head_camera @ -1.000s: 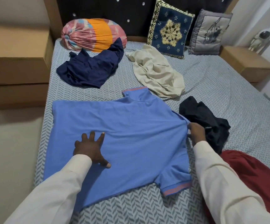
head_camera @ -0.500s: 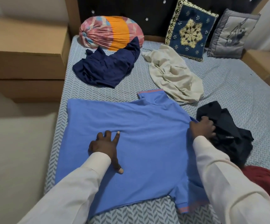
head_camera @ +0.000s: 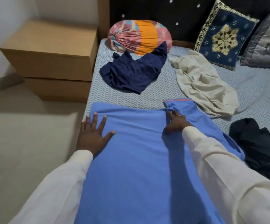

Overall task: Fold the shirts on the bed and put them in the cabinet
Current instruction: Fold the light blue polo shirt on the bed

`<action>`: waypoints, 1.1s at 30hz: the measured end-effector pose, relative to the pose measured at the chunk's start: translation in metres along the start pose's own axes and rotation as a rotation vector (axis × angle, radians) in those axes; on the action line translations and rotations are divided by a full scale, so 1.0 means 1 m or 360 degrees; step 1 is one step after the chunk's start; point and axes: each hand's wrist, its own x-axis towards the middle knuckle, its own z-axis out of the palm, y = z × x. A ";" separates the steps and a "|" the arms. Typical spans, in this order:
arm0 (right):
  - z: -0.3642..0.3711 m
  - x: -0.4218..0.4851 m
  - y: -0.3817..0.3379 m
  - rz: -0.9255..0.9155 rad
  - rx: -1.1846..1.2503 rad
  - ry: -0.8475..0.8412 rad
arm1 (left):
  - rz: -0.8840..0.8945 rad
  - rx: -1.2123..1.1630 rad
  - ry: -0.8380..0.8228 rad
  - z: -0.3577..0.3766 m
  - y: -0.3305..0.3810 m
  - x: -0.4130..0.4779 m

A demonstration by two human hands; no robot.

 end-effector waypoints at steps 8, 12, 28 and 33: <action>0.019 -0.018 -0.016 -0.0004 -0.0087 0.0040 | -0.0093 0.0204 -0.0133 -0.001 0.017 -0.016; 0.055 -0.095 -0.022 -0.0215 -0.0067 0.0397 | 0.0251 0.0076 -0.0196 0.009 0.044 -0.087; 0.102 -0.241 -0.019 0.0049 0.0014 -0.0162 | 0.0414 0.0198 -0.0563 0.002 0.025 -0.213; 0.095 -0.226 -0.041 0.0233 -0.0306 -0.0362 | 0.0505 0.0306 -0.0752 -0.009 0.031 -0.198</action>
